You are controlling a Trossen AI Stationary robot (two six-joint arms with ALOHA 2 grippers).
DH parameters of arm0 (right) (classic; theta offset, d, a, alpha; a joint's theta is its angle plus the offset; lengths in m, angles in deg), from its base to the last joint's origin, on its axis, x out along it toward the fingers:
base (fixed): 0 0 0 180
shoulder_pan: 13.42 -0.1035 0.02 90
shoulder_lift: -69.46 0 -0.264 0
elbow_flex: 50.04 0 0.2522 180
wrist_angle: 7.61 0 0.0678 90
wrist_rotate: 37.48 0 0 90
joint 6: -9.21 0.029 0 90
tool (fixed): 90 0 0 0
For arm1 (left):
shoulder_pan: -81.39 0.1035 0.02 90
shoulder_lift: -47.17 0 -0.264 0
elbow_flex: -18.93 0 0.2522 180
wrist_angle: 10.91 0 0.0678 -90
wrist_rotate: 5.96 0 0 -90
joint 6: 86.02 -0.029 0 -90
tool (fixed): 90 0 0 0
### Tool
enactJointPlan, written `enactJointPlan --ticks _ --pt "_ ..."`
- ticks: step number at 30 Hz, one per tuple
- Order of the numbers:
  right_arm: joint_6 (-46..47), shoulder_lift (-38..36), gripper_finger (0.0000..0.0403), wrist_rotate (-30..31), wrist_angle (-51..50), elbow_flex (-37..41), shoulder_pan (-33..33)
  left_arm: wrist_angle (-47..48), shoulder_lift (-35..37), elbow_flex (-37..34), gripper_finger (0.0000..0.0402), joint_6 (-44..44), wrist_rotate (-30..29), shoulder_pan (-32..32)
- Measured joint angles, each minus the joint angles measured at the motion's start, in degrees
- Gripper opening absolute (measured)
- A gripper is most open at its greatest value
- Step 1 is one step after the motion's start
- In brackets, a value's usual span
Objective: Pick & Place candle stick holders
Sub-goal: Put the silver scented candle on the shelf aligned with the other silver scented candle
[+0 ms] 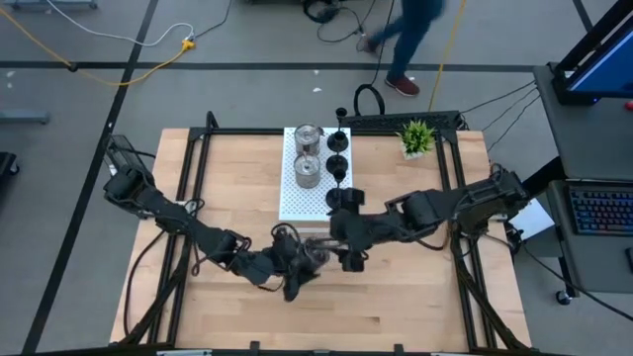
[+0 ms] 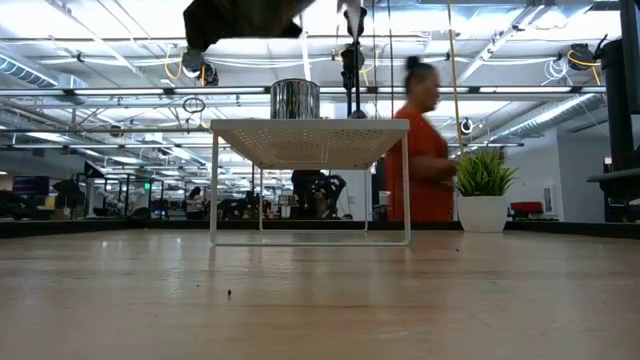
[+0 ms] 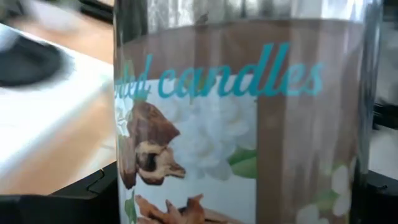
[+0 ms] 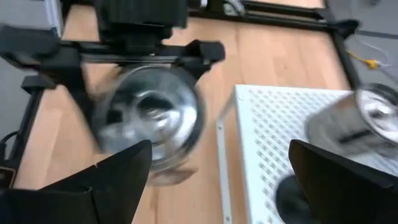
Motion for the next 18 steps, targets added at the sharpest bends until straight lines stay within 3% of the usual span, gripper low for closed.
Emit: enactJointPlan --ticks 10,18 --pt "12.6 -4.07 0.0344 11.31 -14.18 0.0 -6.12 -0.24 0.52 0.0 0.035 -3.42 -26.39 -0.15" --pt "29.85 -4.7 0.0339 16.87 -29.61 0.05 -13.02 1.56 0.53 -0.13 0.035 -0.83 -31.42 2.26"
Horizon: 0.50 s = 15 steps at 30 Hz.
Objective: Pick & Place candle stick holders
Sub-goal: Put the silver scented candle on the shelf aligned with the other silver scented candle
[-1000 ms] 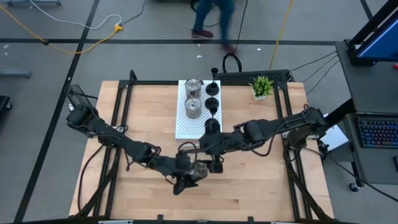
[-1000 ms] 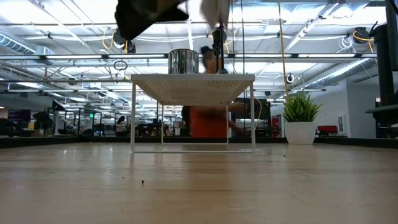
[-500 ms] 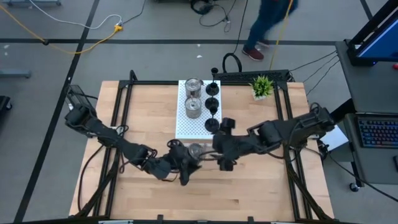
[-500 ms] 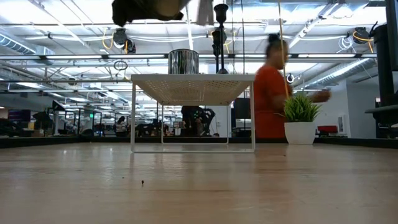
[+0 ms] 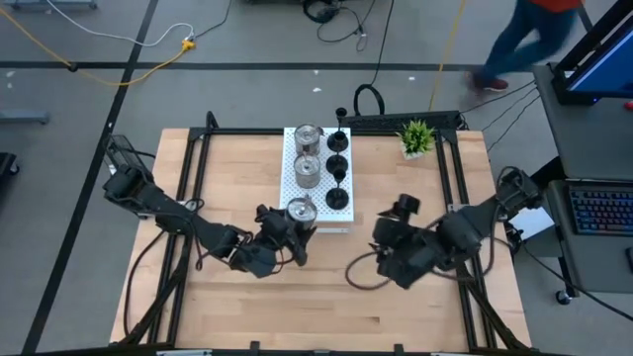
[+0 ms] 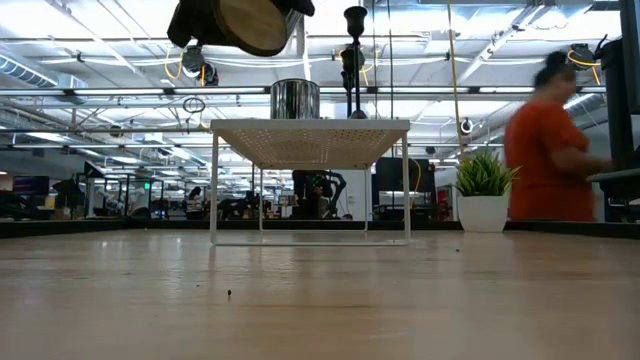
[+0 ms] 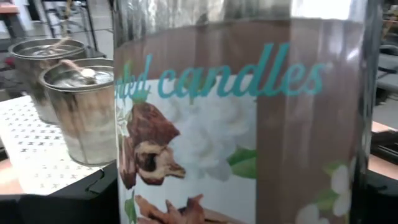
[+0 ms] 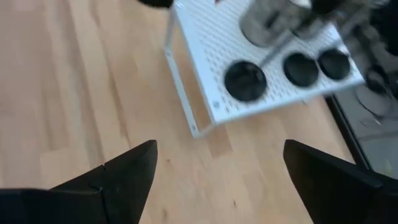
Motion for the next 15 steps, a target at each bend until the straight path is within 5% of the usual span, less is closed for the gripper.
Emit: enactJointPlan --ticks 7,15 --pt "16.51 -2.68 0.0305 2.32 -4.34 9.61 -6.15 0.14 0.0 0.0 0.035 1.36 -0.49 2.17" --pt "27.05 -8.97 0.0147 -2.66 0.52 23.86 -9.79 0.21 -0.17 0.0 0.035 1.84 -3.96 4.89"
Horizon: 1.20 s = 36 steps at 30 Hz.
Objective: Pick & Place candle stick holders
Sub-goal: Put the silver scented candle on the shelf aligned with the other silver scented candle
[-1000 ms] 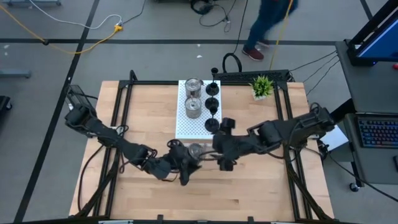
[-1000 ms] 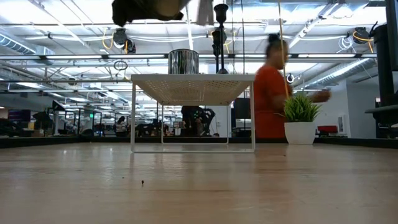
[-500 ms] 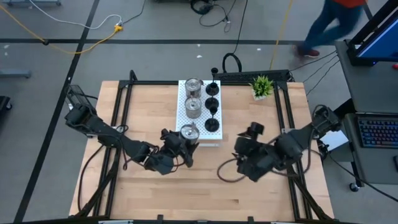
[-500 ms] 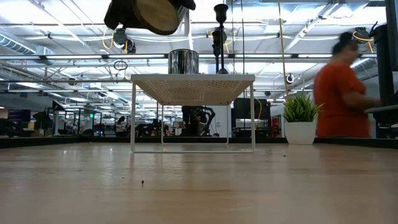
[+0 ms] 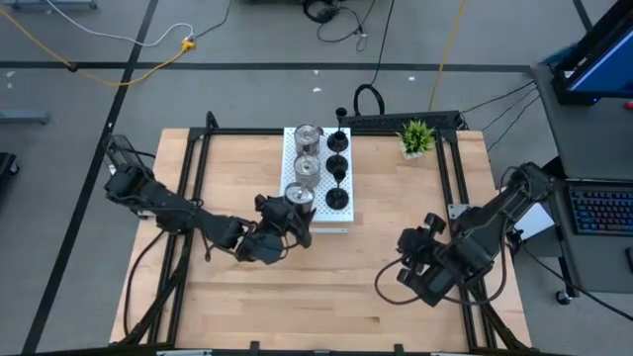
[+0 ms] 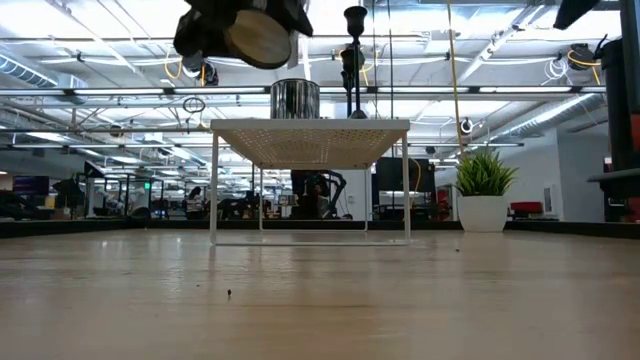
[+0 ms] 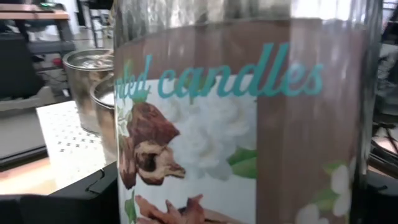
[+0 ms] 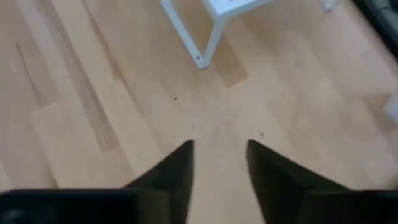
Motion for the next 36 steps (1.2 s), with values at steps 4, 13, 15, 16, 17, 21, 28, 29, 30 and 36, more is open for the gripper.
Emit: enactJointPlan --ticks 4,13,15,16,17,21,28,29,30,36 --pt "-1.32 -2.26 0.0067 -1.06 3.68 3.6 0.06 0.33 -1.19 -0.04 0.035 1.85 -1.66 1.12" --pt "-4.19 -5.3 0.0015 -0.89 5.35 6.18 0.6 -0.11 -7.6 -0.07 0.035 11.4 -7.34 1.64" --pt "-4.36 -5.52 0.0016 -0.86 5.05 6.36 0.99 -0.95 -9.33 -0.08 0.035 12.63 -8.13 1.94" --pt "-4.77 -5.52 0.0014 -0.89 4.95 6.36 1.12 -1.57 -10.12 -0.1 0.035 13.0 -8.45 2.04" --pt "-5.18 -5.52 0.0011 -0.89 4.98 6.36 1.33 -2.68 -10.85 -0.12 0.035 13.1 -8.59 2.17" --pt "-6.6 -5.52 0.0002 -0.95 5.15 6.36 1.87 -9.94 -13.6 -0.11 0.035 11.06 -8.81 2.95" --pt "-6.92 -5.52 0.0001 -0.99 4.93 6.36 2.25 -15.36 -16.16 -0.09 0.035 7.11 -8.37 4.57" --pt "-6.92 -5.52 0.0002 -0.99 4.93 6.36 2.25 -15.32 -16.14 -0.09 0.035 6.49 -8.31 4.86" --pt "-6.92 -5.52 0.0002 -1.0 4.87 6.36 2.25 -15.28 -16.14 -0.09 0.035 5.87 -8.33 5.14" --pt "-7.64 -5.52 0.0001 -0.97 4.77 6.36 2.25 -15.92 -16.14 -0.09 0.0365 4.99 -4.26 6.76"
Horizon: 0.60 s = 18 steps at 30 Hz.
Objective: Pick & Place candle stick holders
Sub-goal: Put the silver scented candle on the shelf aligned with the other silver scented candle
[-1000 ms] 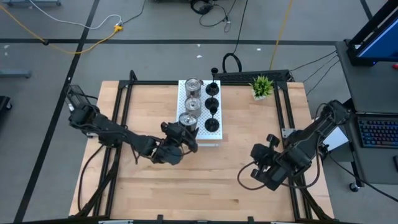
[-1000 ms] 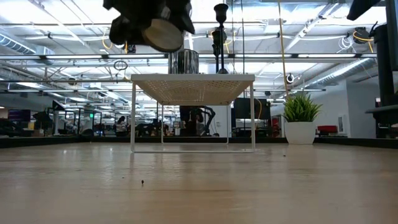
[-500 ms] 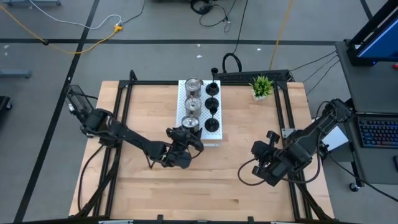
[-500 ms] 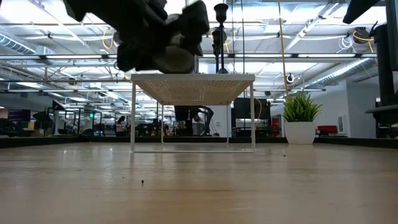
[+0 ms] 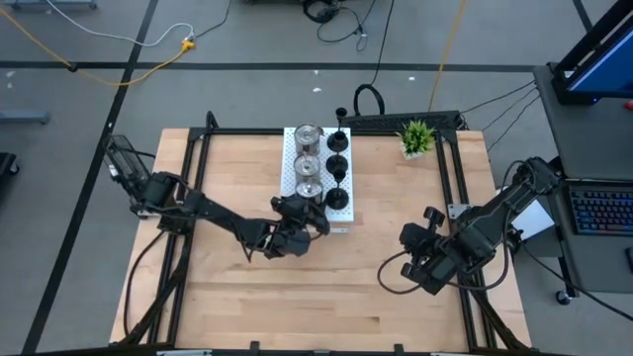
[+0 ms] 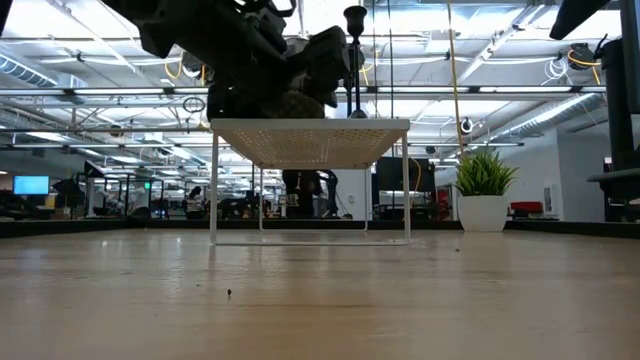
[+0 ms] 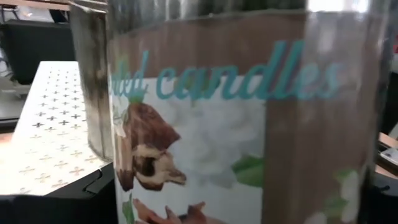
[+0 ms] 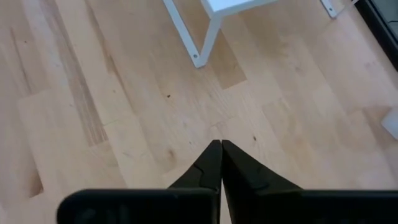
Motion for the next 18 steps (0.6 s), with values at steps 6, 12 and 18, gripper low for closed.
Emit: enactJointPlan --ticks 6,12,18 --pt "-0.57 0.0 0.0001 0.0 0.02 0.0 0.63 0.17 0.09 0.04 0.0354 -1.04 2.21 0.72" --pt "-0.99 0.02 0.0001 0.01 0.11 0.0 0.63 2.02 0.09 0.09 0.0388 -2.1 3.23 0.72" --pt "-0.99 0.02 0.0001 0.02 0.11 0.0 0.63 3.73 0.11 0.11 0.0392 -2.08 3.12 0.7"
